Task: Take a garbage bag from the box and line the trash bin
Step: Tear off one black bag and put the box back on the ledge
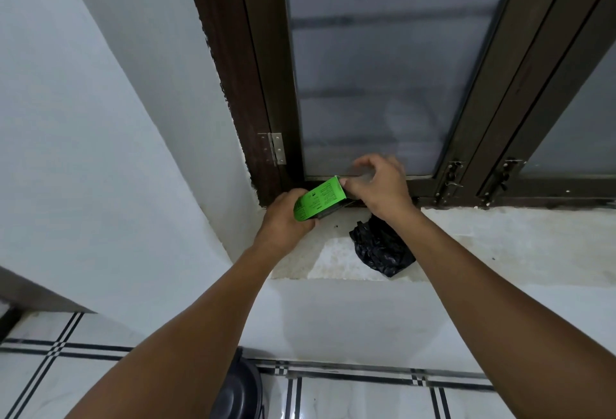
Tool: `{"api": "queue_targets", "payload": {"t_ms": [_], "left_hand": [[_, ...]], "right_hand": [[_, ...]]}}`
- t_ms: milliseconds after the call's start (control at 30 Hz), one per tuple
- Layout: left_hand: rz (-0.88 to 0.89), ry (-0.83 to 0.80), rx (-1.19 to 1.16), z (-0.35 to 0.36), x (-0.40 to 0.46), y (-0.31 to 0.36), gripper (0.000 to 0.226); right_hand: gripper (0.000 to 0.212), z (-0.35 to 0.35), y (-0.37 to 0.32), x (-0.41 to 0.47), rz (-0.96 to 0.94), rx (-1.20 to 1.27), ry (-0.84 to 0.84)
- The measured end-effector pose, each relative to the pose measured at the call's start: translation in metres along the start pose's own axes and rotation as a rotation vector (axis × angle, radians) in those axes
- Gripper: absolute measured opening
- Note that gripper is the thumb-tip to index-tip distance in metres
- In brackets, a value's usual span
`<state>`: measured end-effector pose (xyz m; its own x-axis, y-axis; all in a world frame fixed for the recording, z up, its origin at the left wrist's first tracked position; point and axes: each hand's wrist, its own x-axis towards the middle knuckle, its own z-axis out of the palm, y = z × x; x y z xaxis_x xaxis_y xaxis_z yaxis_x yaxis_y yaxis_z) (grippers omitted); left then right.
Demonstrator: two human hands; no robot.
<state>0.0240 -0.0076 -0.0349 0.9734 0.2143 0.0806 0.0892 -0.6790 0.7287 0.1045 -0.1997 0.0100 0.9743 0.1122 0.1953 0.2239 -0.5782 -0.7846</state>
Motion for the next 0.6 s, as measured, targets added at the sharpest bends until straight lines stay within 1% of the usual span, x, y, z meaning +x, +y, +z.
{"api": "queue_targets", "payload": {"t_ms": [33, 67, 100, 167, 200, 267, 367, 500, 600], "left_hand": [[-0.016, 0.009, -0.026, 0.0, 0.0, -0.001, 0.055], [-0.029, 0.016, -0.049, -0.001, 0.001, -0.001, 0.056], [-0.036, 0.019, -0.063, -0.001, 0.001, -0.002, 0.056], [-0.036, 0.023, -0.076, -0.002, 0.002, -0.001, 0.056], [-0.033, 0.025, -0.08, -0.002, 0.003, -0.001, 0.055], [-0.027, 0.031, -0.084, -0.001, 0.004, -0.001, 0.055], [-0.016, 0.038, -0.064, 0.0, 0.004, -0.001, 0.053], [-0.011, 0.04, -0.046, 0.001, 0.004, -0.001, 0.051], [0.0, 0.04, -0.03, 0.002, 0.003, 0.001, 0.051]], "right_hand": [[0.044, -0.001, 0.0, 0.002, 0.01, -0.035, 0.02], [0.05, -0.002, -0.001, 0.002, 0.034, -0.015, 0.007], [0.05, -0.002, -0.001, 0.003, 0.075, 0.07, -0.032], [0.041, -0.001, -0.005, 0.002, 0.174, 0.31, -0.118], [0.034, 0.0, -0.007, 0.0, 0.205, 0.395, -0.13], [0.021, 0.003, -0.008, -0.003, 0.2, 0.461, -0.117], [0.011, 0.007, -0.005, -0.008, 0.143, 0.469, -0.104], [0.025, 0.013, 0.002, -0.012, 0.107, 0.4, -0.11], [0.029, 0.015, 0.003, -0.014, 0.05, 0.327, -0.097]]}}
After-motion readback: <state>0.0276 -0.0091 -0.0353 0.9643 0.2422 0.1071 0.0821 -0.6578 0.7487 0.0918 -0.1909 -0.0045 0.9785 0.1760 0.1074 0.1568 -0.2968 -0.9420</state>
